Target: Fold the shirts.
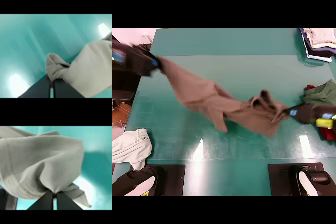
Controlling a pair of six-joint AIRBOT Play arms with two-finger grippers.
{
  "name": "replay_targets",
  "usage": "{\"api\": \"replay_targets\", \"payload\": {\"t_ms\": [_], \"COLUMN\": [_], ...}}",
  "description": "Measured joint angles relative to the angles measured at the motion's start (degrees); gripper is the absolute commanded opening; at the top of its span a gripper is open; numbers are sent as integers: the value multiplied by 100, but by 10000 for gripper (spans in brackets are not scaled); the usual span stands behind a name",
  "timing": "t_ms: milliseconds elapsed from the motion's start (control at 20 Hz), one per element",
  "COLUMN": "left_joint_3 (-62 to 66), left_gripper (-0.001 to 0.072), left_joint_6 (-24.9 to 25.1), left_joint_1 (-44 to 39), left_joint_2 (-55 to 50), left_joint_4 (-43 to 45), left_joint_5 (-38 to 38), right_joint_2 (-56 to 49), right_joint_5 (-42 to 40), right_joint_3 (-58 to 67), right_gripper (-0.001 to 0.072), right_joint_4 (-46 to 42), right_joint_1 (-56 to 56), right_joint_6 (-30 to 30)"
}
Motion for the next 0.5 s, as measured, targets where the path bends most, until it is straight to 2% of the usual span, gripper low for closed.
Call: {"api": "replay_targets", "payload": {"t_ms": [150, 200, 250, 300, 500], "left_joint_3": [-1226, -1517, -1718, -1871, -2155], "left_gripper": [23, 24, 23, 23, 23], "left_joint_6": [96, 116, 122, 140, 160], "left_joint_1": [0, 0, 0, 0, 0], "left_joint_2": [-2, -2, -2, -2, -2], "left_joint_4": [101, 212, 337, 483, 898], "left_joint_5": [529, 654, 708, 763, 841], "right_joint_2": [293, 378, 474, 566, 970], "right_joint_5": [-619, -809, -973, -1093, -1255], "right_joint_3": [-966, -1172, -1327, -1427, -1491], "right_gripper": [22, 175, 474, 596, 594], "right_joint_4": [-22, -92, -177, -273, -581], "right_joint_1": [411, 492, 546, 564, 396], "right_joint_6": [31, 35, 37, 37, 35]}}
